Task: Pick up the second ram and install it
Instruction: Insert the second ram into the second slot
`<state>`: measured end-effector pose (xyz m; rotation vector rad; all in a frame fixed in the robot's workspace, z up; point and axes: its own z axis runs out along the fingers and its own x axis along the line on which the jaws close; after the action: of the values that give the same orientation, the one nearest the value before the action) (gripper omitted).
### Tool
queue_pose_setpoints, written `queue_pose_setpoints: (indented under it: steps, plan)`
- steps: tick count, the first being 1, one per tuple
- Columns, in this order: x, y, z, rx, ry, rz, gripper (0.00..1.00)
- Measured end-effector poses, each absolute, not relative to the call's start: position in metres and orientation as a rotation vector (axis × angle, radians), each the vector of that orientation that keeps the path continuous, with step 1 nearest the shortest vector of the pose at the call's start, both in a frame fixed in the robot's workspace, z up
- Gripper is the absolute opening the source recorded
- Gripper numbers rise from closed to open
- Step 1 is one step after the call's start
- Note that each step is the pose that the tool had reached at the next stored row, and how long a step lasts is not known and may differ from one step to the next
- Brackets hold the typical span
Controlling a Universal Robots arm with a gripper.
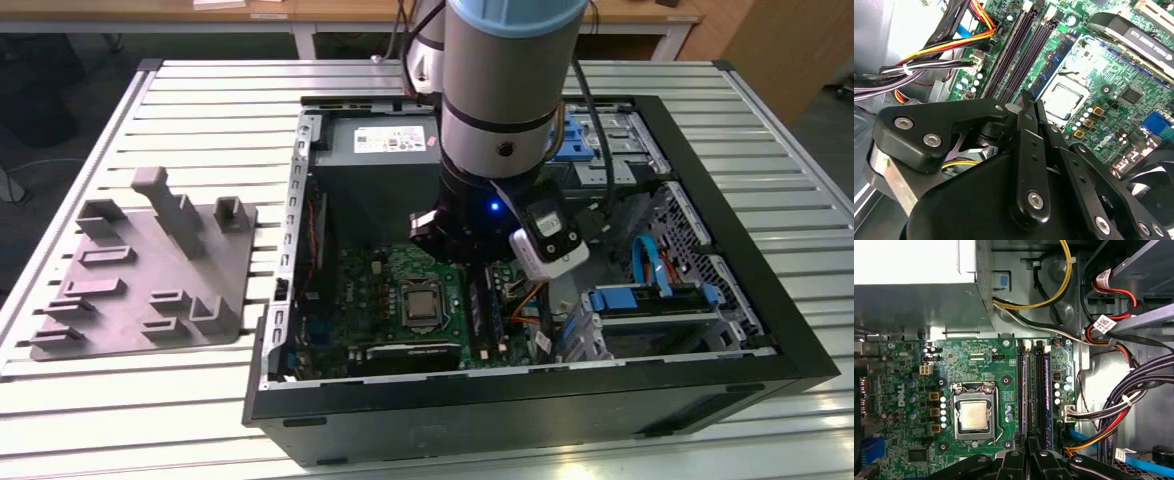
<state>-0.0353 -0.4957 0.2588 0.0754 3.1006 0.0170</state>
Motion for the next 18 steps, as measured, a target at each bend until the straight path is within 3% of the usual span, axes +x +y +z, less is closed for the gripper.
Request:
queue_pose_setpoints:
  steps: [18]
  plan:
    - [-0.029, -0.495, 0.229, 0.059, 3.101, 0.017, 0.14]
